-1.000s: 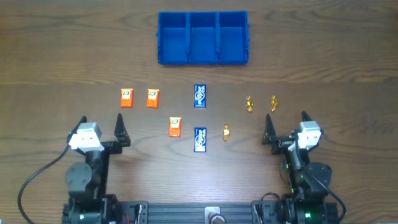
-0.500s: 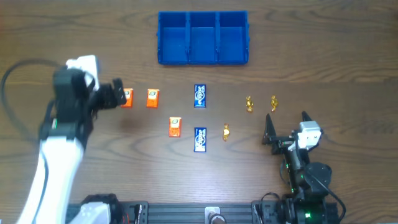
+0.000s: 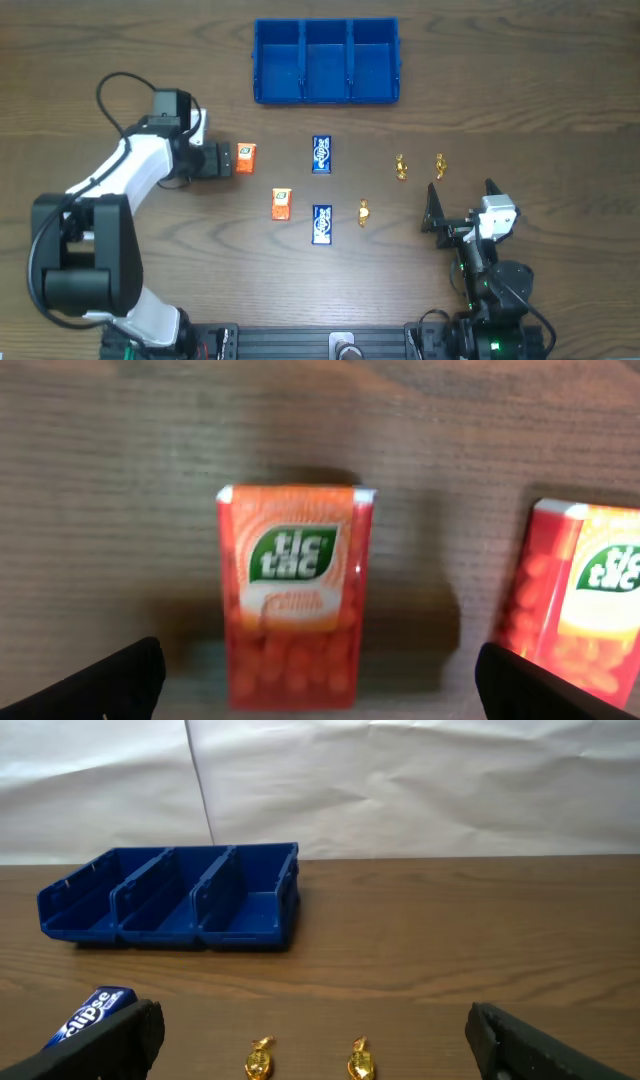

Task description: Sort Candies Into Trays

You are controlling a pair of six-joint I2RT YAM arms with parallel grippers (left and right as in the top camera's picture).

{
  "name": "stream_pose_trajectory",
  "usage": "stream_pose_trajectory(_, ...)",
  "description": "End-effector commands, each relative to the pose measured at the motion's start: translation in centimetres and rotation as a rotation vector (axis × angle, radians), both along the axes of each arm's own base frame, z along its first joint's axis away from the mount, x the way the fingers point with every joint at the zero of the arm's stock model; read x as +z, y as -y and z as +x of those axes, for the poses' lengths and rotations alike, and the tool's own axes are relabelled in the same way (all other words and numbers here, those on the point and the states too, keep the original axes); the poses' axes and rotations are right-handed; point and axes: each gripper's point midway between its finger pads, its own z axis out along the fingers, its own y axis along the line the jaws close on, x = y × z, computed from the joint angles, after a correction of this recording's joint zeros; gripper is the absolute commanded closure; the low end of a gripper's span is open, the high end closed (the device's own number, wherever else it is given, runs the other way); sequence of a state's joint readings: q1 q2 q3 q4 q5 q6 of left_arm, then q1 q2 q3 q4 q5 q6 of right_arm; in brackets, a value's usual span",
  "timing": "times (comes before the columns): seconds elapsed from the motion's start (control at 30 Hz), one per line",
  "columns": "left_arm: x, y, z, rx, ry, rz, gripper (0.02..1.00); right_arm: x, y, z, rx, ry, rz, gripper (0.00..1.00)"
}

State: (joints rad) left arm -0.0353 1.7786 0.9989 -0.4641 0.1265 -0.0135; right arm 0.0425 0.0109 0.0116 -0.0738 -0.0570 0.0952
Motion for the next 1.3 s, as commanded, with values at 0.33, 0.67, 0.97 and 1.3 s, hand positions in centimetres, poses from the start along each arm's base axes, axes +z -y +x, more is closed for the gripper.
stream_pose_trajectory(0.33, -0.5, -1.0, 1.5, -0.019, -0.001, 0.061, 0.143, -0.1, -0.1, 0.0, 0.004, -0.002, 0.009, 0.003)
stream_pose_trajectory(0.67, -1.1, -1.0, 1.3, -0.017, -0.016, 0.062, 0.487, -0.1, -0.1, 0.0, 0.004, -0.002, 0.009, 0.003)
stream_pose_trajectory(0.97, 0.4, -0.9, 2.5, 0.035, 0.002, 0.049, 0.7, -0.1, -0.1, 0.0, 0.004, -0.002, 0.009, 0.003)
stream_pose_trajectory(1.3, 20.7, 6.8, 12.2, 0.04, 0.392, 0.022, 0.706, -0.1, -0.1, 0.0, 0.004, -0.002, 0.009, 0.003)
